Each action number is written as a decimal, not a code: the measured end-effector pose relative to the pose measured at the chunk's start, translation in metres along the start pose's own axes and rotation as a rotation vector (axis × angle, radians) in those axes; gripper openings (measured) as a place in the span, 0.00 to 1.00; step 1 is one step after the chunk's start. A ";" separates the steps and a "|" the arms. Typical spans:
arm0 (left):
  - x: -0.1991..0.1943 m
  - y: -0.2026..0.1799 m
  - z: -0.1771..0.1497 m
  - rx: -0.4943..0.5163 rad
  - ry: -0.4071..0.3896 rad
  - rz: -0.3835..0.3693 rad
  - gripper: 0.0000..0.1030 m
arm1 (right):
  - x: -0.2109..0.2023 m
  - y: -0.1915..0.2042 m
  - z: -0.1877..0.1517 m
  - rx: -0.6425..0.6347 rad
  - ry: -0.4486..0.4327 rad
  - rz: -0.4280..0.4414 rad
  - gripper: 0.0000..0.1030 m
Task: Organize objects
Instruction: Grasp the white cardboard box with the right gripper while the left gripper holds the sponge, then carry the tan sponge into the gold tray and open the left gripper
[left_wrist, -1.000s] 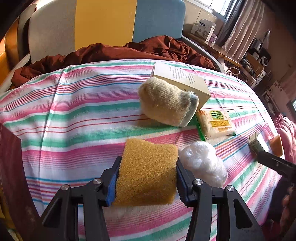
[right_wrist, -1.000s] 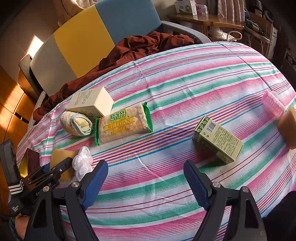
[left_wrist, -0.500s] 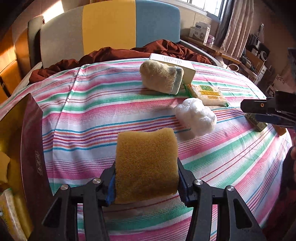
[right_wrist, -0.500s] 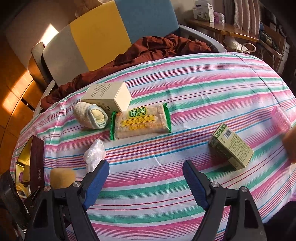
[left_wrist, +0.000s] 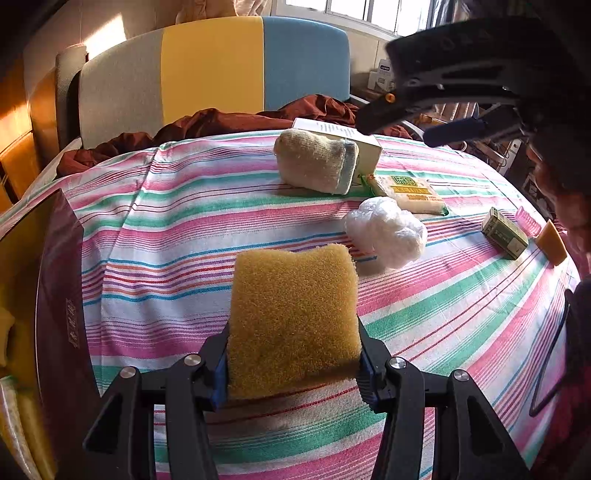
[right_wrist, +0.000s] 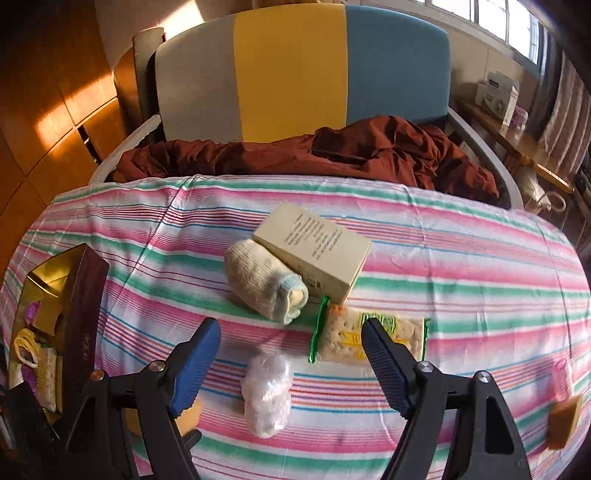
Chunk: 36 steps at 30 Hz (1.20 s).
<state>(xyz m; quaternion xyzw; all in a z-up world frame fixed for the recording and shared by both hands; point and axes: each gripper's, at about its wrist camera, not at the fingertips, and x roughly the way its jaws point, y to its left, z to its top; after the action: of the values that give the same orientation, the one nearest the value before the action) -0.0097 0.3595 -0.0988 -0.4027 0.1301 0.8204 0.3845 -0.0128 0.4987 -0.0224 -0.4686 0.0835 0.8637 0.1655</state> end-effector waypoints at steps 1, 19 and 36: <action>0.000 0.001 0.000 -0.004 -0.003 -0.005 0.53 | 0.002 -0.002 0.008 -0.006 -0.010 -0.026 0.76; -0.002 0.009 -0.002 -0.047 -0.018 -0.066 0.56 | 0.101 -0.004 0.060 -0.331 0.223 -0.052 0.76; 0.000 0.006 -0.001 -0.025 -0.015 -0.054 0.57 | 0.067 -0.103 -0.005 -0.005 0.272 -0.295 0.52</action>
<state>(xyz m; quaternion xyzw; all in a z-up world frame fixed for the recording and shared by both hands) -0.0135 0.3546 -0.1002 -0.4044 0.1062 0.8144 0.4024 -0.0057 0.6076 -0.0803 -0.5885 0.0334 0.7590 0.2765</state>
